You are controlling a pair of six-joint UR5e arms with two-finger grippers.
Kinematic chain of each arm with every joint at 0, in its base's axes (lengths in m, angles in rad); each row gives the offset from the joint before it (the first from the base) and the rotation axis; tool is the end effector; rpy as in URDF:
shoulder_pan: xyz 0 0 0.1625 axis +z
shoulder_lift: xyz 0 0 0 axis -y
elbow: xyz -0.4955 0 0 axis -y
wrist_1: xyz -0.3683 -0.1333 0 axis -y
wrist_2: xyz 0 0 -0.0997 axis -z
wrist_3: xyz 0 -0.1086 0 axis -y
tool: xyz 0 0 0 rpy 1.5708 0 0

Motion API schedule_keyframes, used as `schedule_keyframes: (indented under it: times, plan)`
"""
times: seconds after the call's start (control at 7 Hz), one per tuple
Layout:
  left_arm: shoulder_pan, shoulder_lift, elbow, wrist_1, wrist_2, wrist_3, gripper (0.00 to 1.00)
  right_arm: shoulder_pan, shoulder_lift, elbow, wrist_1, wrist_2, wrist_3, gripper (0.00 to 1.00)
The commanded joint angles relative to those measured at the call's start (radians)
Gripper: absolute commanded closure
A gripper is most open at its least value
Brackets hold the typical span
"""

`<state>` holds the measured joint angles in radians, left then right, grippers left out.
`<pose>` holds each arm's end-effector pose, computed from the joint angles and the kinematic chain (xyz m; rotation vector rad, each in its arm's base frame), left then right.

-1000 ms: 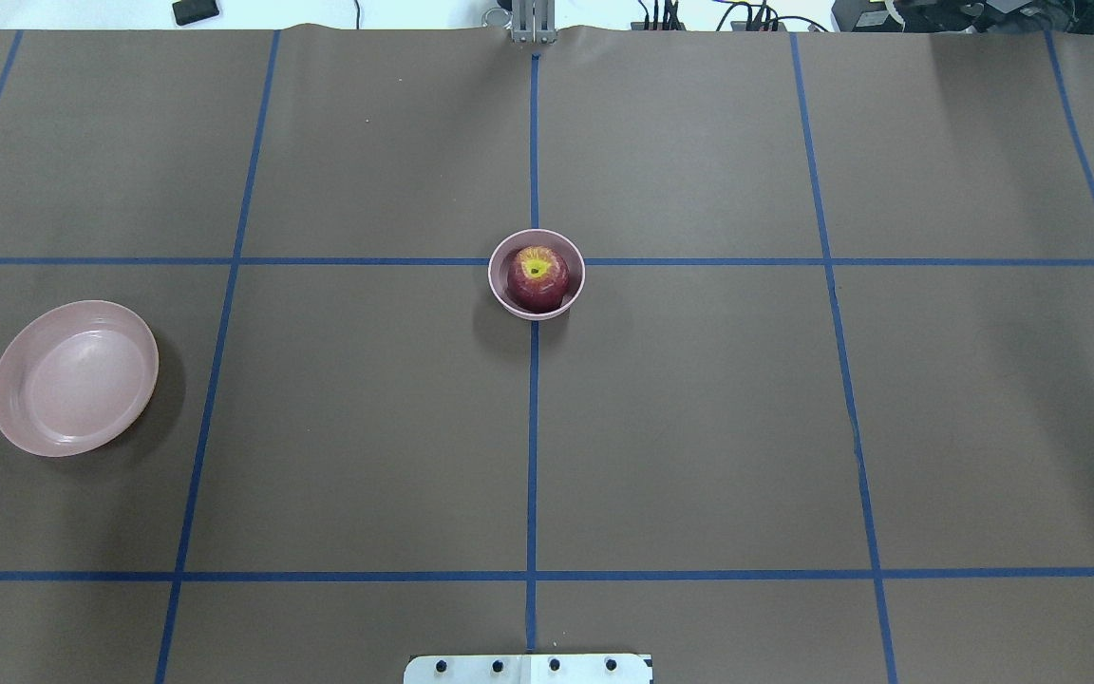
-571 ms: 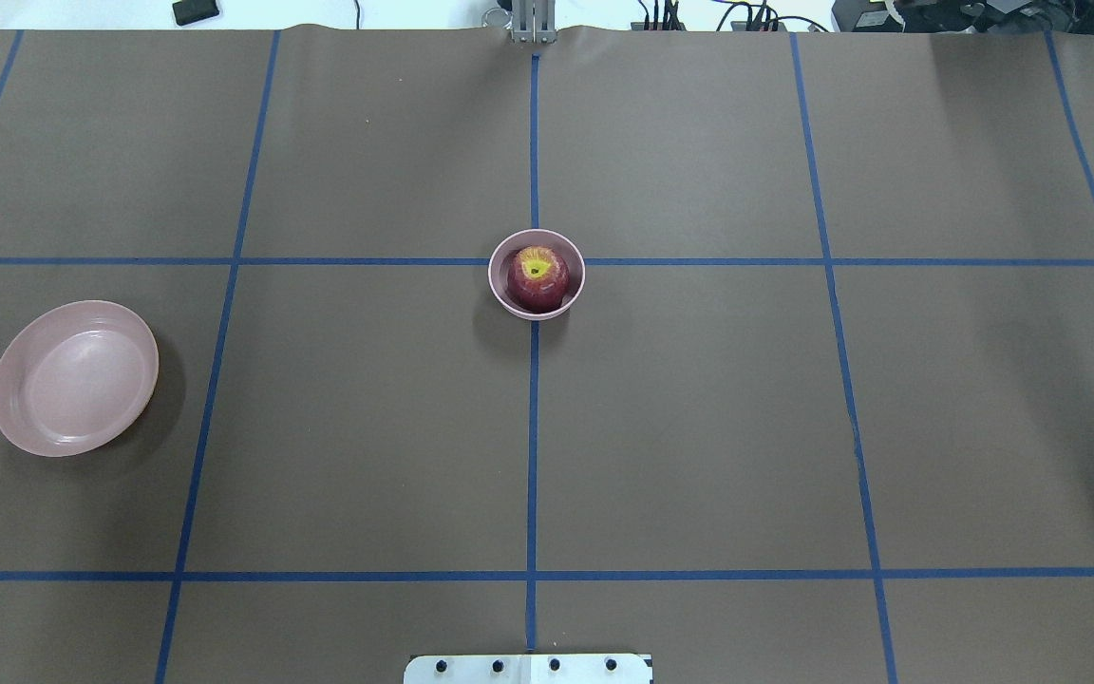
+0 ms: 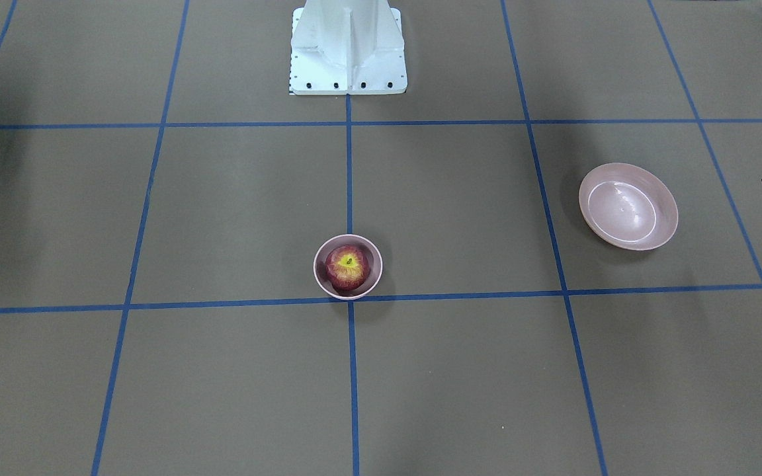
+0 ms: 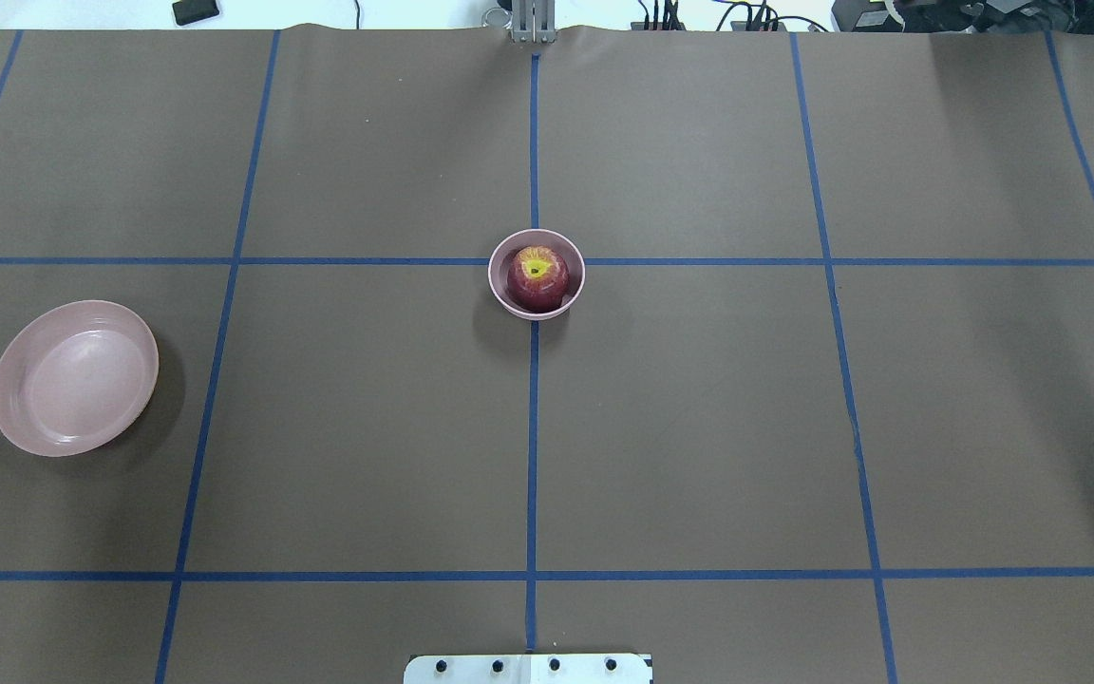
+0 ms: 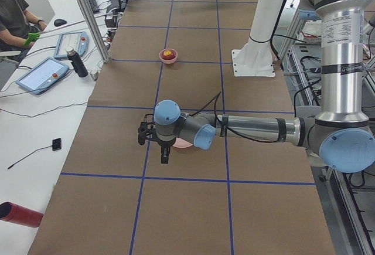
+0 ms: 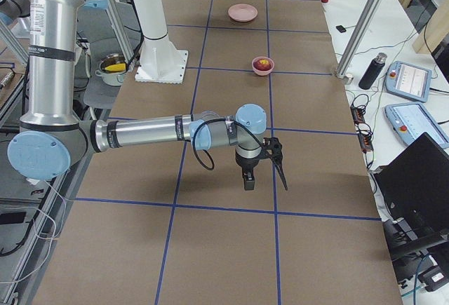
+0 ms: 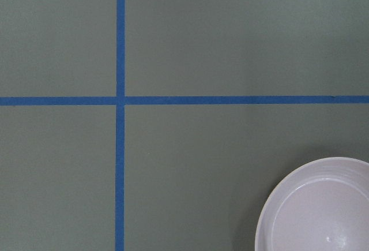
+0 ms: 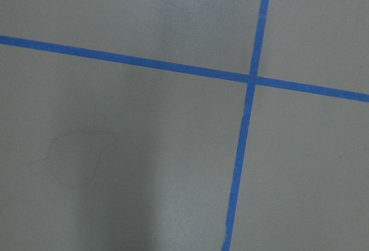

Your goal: Move apple from plate to bowl

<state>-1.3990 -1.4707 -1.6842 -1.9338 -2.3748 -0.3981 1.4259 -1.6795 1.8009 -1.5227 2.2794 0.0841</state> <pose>0.0208 -0.4421 0.6841 0.1180 0.8615 -0.0606 0.0007 -0.4286 0.6749 0.0806 -0.7211 -0.1182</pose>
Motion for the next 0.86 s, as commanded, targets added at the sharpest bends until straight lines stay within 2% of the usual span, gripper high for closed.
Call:
schedule_keyframes:
  times: [0.0, 0.29, 0.57, 0.71]
  plan:
    - [-0.006, -0.008, -0.003, 0.001, 0.000, -0.004, 0.02, 0.008, -0.026, 0.003, -0.001, -0.005, -0.001, 0.00]
    - [-0.029, -0.013, -0.009, 0.034, -0.006, -0.002, 0.02, 0.008, -0.031, 0.000, -0.001, -0.005, 0.000, 0.00]
    - [-0.049, 0.000, -0.116, 0.232, -0.001, 0.011, 0.02, 0.011, -0.031, 0.000, -0.001, -0.005, -0.001, 0.00]
    - [-0.051, 0.012, -0.127, 0.236, 0.003, 0.016, 0.02, 0.011, -0.031, 0.002, -0.001, -0.005, -0.001, 0.00]
